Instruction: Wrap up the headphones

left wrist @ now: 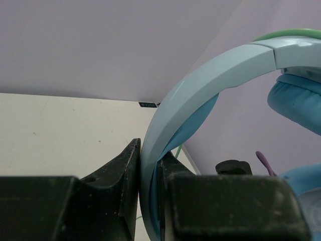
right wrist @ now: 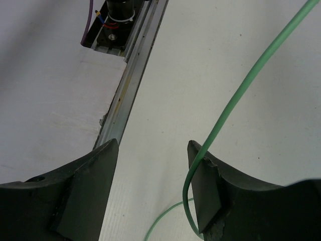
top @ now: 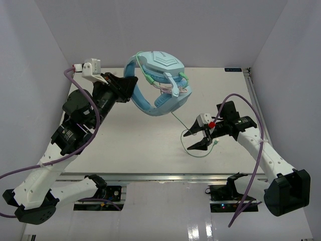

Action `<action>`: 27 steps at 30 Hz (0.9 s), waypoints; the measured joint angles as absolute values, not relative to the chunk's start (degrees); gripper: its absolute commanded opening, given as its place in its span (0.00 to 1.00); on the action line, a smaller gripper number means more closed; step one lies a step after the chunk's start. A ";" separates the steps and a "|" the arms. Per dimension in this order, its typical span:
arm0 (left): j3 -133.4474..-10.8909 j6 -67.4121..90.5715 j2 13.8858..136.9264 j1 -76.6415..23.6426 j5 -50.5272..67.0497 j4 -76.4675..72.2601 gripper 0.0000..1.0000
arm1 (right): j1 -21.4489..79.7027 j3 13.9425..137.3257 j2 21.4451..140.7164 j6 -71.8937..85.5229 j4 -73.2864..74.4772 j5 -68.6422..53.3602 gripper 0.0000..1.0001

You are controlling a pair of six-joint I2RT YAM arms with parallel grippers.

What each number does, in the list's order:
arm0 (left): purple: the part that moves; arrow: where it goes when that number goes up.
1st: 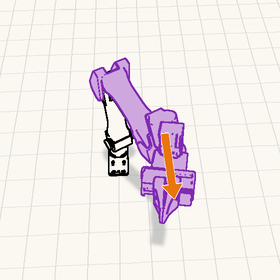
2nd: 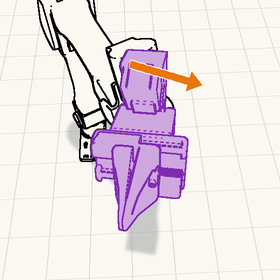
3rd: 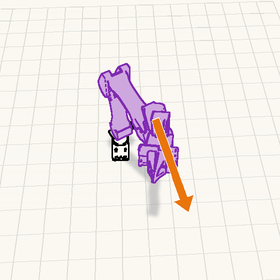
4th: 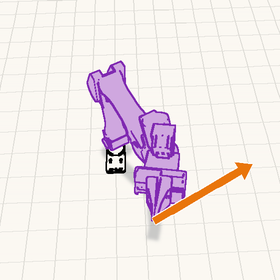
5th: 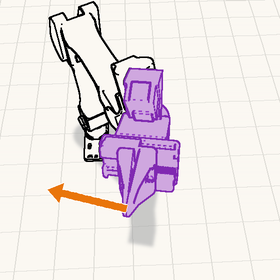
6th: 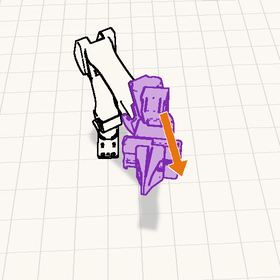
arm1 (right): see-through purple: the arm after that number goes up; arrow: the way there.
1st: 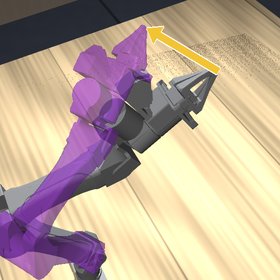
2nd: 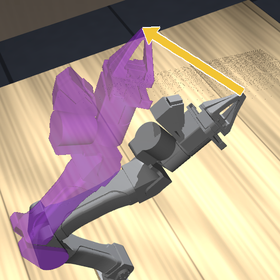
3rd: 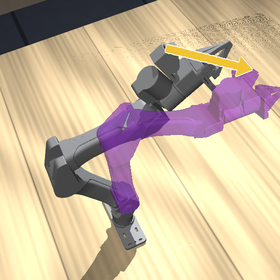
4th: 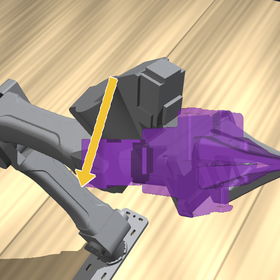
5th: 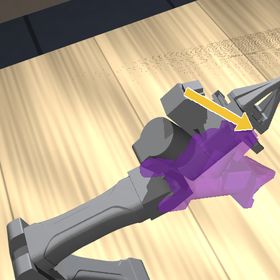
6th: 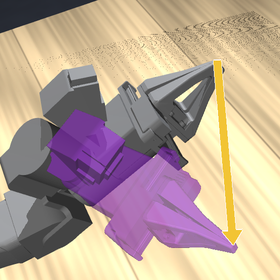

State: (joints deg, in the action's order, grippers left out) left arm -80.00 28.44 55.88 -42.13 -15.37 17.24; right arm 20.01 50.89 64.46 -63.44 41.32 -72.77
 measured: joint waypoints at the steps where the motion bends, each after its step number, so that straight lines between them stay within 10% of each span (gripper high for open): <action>1: -79.66 28.26 55.75 -42.13 -15.39 17.14 0.00 | 20.01 50.98 64.45 -63.84 41.70 -72.90 0.59; 11: -78.24 27.64 55.66 -42.13 -15.95 15.61 0.00 | 20.73 50.39 62.59 -58.22 39.13 -74.84 0.29; 27: -77.18 28.47 55.64 -42.13 -16.47 12.38 0.00 | 22.38 49.02 60.02 -54.20 39.04 -81.97 0.09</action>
State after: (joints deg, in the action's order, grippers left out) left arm -77.18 28.47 55.64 -42.13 -16.47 12.38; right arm 22.38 49.02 60.02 -54.20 39.04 -81.97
